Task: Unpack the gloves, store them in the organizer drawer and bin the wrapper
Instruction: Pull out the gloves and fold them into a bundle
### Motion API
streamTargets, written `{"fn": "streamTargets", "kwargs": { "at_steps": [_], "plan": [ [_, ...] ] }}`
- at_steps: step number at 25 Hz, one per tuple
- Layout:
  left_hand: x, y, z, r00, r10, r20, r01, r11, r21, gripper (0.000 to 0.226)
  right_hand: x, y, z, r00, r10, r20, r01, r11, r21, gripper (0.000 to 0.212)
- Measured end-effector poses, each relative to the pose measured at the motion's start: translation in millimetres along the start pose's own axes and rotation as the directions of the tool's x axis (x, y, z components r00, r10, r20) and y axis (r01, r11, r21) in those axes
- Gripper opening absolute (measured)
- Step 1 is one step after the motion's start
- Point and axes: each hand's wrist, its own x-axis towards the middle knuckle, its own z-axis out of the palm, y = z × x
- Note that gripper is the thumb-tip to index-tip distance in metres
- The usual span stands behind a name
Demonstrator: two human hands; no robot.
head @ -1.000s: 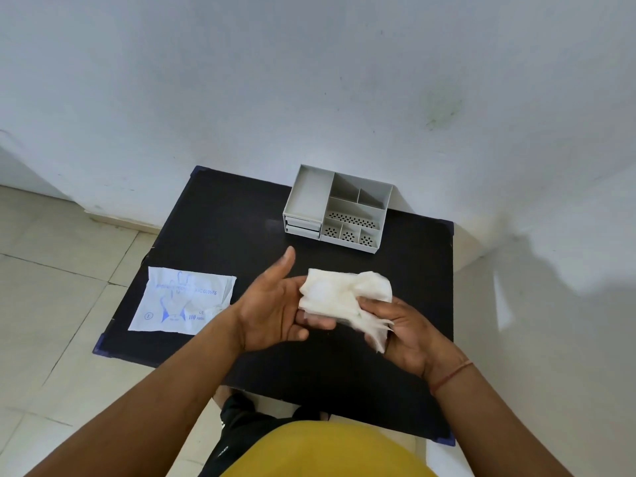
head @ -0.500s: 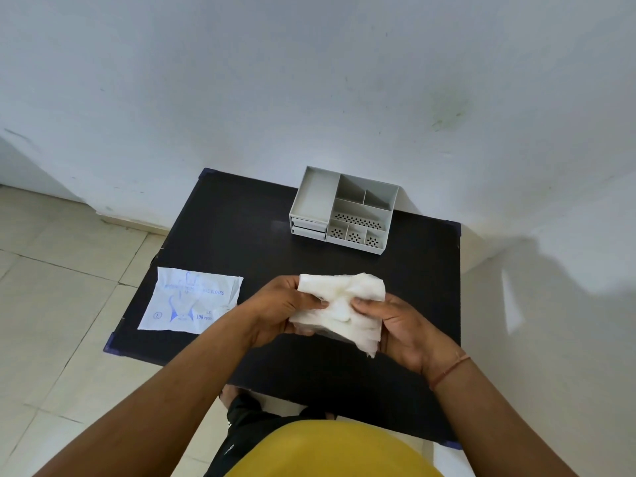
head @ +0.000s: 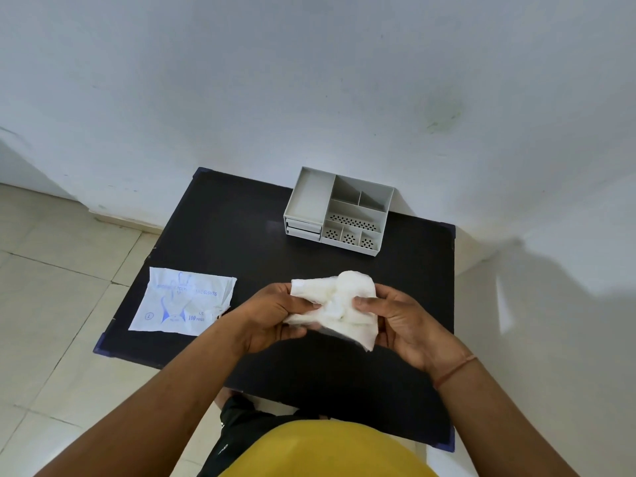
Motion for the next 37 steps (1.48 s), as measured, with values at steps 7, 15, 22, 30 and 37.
{"fn": "streamTargets", "kwargs": {
  "at_steps": [7,15,22,30,37],
  "plan": [
    [-5,10,-4,0.983,-0.013,0.185,0.018,0.999,-0.026,0.058,4,2,2,0.997,0.007,-0.071,-0.007,1.0,0.001,0.039],
    [0,9,-1,0.999,0.031,0.044,-0.036,0.991,0.128,0.037,15,20,-1,0.999,0.038,0.039,-0.039,0.999,0.033,0.046],
    [-13,32,-11,0.993,-0.022,0.119,0.005,0.99,0.143,0.051,15,28,-5,0.999,-0.002,0.036,0.002,1.0,0.007,0.046],
    [-12,50,-9,0.999,-0.01,0.051,-0.004,0.962,0.272,0.049,13,33,4,0.998,-0.039,0.045,0.033,0.992,0.125,0.031],
    [-6,52,-16,0.999,-0.028,-0.041,0.044,0.889,0.455,0.022,11,37,9,0.997,-0.03,0.07,0.022,0.993,0.112,0.029]
  ]
}}
